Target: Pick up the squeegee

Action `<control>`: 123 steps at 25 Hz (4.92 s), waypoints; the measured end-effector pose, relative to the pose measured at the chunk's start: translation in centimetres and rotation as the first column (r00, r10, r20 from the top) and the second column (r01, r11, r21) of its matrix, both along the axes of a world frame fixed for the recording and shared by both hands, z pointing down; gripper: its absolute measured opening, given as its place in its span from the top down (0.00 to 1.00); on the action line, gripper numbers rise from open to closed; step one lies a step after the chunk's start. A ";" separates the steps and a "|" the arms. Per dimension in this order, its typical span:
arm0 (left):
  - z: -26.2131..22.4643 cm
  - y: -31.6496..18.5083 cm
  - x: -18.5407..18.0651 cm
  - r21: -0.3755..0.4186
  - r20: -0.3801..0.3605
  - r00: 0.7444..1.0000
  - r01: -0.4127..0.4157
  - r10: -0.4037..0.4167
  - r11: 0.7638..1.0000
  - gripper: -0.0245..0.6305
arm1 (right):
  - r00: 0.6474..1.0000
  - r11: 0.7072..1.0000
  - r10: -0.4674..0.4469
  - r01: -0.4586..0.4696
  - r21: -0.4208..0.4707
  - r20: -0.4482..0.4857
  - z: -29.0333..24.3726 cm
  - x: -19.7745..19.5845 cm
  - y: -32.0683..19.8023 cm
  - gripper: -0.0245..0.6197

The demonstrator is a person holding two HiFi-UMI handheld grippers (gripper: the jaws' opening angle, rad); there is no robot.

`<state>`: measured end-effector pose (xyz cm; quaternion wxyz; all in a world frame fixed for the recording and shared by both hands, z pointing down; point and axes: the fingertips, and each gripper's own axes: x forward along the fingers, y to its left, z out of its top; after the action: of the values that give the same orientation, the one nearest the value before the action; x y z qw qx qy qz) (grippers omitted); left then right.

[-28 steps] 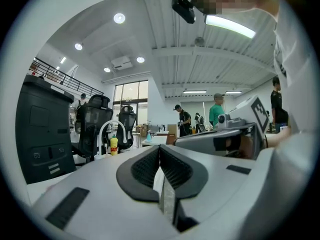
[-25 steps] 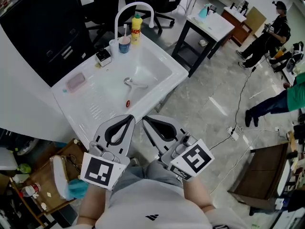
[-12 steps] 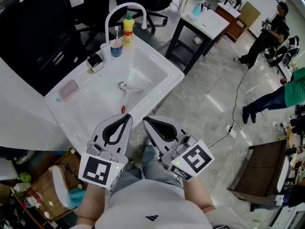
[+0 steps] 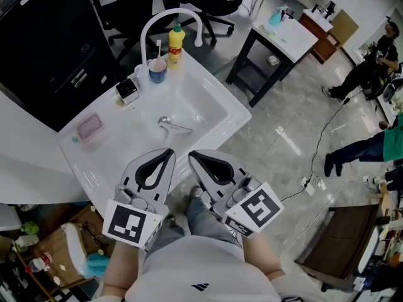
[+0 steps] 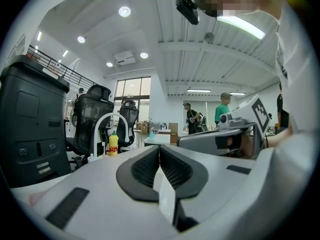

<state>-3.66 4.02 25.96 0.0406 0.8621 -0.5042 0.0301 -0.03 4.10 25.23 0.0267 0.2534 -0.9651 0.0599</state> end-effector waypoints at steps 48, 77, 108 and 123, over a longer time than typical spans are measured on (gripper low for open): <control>9.4 -13.7 -2.3 -0.291 0.070 0.994 -0.064 0.088 0.954 0.94 | 0.997 0.990 0.080 -0.079 -0.116 0.002 2.9 -0.6 -12.7 0.95; 29.1 -15.0 -2.5 -0.694 0.182 0.959 -0.031 0.216 0.719 0.83 | 0.984 0.968 0.179 -0.178 -0.177 -0.011 5.9 1.6 -14.9 0.95; 38.4 -14.8 -3.2 -0.819 0.288 0.933 0.122 0.218 0.560 0.78 | 0.977 0.957 0.212 -0.215 -0.193 -0.035 7.5 4.9 -15.5 0.95; 40.4 -14.6 -3.5 -0.849 0.286 0.941 0.162 0.180 0.504 0.77 | 0.977 0.956 0.207 -0.214 -0.203 -0.056 8.5 5.5 -15.5 0.95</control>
<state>-7.15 -10.53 66.38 0.3772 0.7101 -0.4158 0.4249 5.47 -11.37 33.70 0.0631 0.3515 -0.9205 0.1585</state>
